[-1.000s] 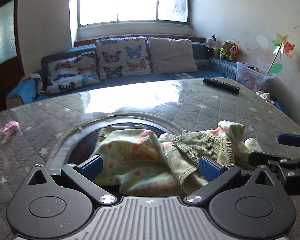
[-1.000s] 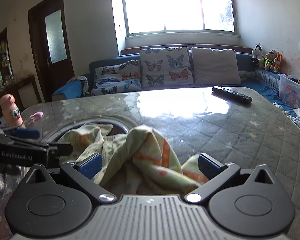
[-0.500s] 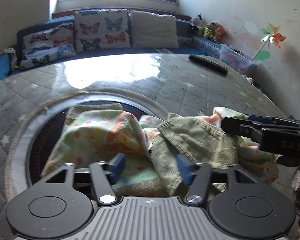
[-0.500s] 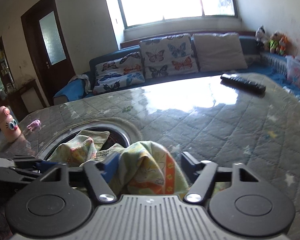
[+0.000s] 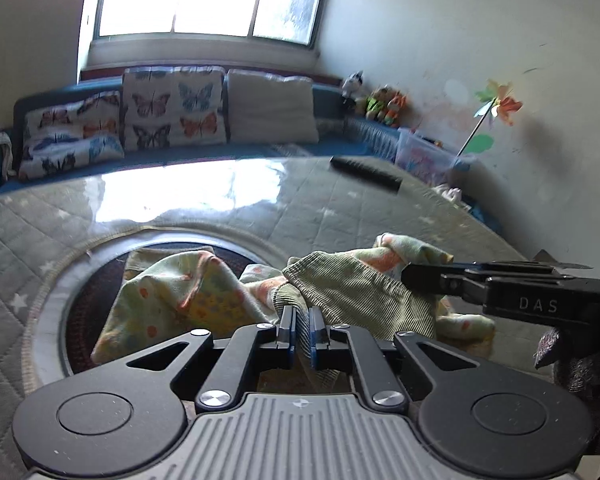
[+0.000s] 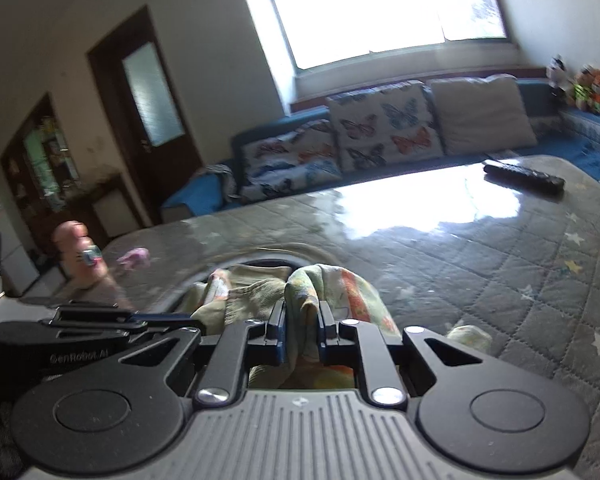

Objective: Fold clothes

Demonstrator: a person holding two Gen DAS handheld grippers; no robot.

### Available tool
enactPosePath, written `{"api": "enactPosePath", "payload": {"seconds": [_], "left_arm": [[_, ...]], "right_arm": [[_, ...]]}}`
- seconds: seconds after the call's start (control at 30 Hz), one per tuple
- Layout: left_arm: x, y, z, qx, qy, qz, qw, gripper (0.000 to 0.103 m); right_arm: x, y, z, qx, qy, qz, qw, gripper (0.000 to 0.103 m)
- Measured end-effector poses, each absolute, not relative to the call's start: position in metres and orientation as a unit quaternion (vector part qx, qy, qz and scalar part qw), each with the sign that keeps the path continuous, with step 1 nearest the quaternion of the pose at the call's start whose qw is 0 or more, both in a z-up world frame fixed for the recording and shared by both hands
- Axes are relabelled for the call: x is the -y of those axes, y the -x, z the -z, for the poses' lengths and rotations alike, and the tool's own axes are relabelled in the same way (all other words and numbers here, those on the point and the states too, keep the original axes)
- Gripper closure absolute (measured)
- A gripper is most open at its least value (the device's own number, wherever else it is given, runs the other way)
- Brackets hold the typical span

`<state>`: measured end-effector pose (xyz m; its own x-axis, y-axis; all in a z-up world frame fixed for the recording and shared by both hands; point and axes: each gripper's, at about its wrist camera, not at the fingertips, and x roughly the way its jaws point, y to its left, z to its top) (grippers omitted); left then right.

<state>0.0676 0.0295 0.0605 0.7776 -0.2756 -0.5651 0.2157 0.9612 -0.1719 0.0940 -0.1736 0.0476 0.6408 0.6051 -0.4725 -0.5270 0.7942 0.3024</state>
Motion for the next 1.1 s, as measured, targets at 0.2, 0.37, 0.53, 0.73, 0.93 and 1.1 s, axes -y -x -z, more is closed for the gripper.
{"api": "enactPosePath", "payload": {"seconds": [0.2, 0.37, 0.53, 0.73, 0.93, 1.1], "left_arm": [[-0.034, -0.016, -0.061, -0.305, 0.022, 0.142, 0.941, 0.096], [-0.041, 0.024, -0.055, -0.317, 0.014, 0.153, 0.936, 0.096], [-0.042, 0.056, -0.038, -0.348, -0.001, 0.171, 0.922, 0.096], [-0.047, 0.072, -0.021, -0.382, -0.011, 0.179, 0.907, 0.096], [-0.061, 0.072, -0.038, -0.362, -0.001, 0.172, 0.916, 0.09], [-0.072, 0.069, -0.051, -0.332, -0.002, 0.138, 0.933, 0.055]], "right_arm": [[0.177, -0.044, -0.057, -0.276, -0.056, -0.381, 0.881, 0.09], [0.175, -0.003, -0.06, -0.289, -0.019, -0.434, 0.853, 0.089], [0.173, 0.028, -0.055, -0.321, 0.018, -0.478, 0.818, 0.083], [0.184, 0.041, -0.061, -0.326, 0.02, -0.496, 0.805, 0.067], [0.183, 0.013, -0.068, -0.306, 0.014, -0.444, 0.842, 0.058], [0.169, -0.038, -0.055, -0.313, 0.017, -0.377, 0.872, 0.051]]}}
